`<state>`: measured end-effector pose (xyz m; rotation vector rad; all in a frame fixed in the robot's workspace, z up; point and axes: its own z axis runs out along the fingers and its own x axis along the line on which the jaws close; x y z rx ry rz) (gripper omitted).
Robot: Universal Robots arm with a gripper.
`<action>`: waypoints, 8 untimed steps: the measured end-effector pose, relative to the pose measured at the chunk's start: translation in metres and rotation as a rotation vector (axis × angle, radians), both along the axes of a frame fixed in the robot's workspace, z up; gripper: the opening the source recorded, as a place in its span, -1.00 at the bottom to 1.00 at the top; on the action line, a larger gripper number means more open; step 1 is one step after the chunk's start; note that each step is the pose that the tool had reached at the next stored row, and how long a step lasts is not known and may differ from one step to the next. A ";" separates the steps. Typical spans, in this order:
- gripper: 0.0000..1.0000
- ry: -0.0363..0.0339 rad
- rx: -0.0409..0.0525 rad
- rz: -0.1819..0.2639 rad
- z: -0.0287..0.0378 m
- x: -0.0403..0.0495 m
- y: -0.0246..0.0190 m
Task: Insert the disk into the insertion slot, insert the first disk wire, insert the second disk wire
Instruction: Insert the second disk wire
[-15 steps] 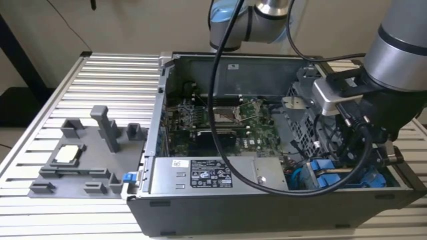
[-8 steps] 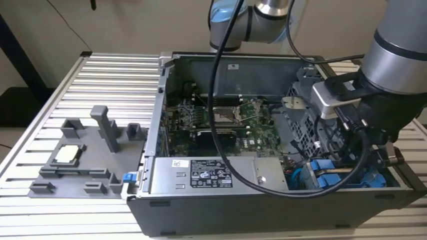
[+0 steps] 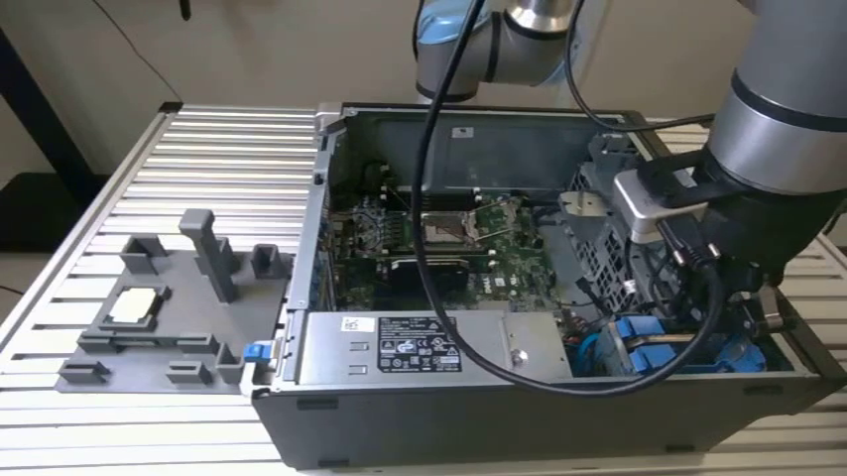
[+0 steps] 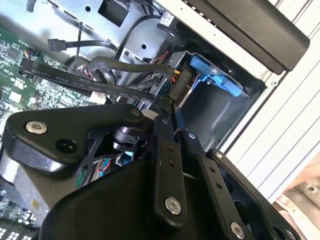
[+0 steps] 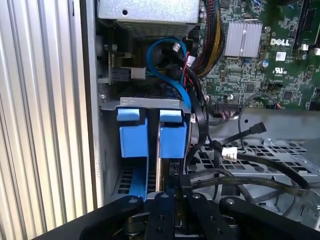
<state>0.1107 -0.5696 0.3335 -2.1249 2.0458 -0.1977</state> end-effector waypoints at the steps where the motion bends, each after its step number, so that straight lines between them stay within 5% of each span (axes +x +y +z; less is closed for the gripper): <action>1: -0.69 -0.0005 0.0002 0.000 -0.0008 -0.0003 0.0000; 5: -0.66 -0.0019 0.0020 0.001 -0.0025 -0.0006 0.0001; 8: -0.40 -0.0017 0.0013 0.000 0.0005 -0.0010 0.0000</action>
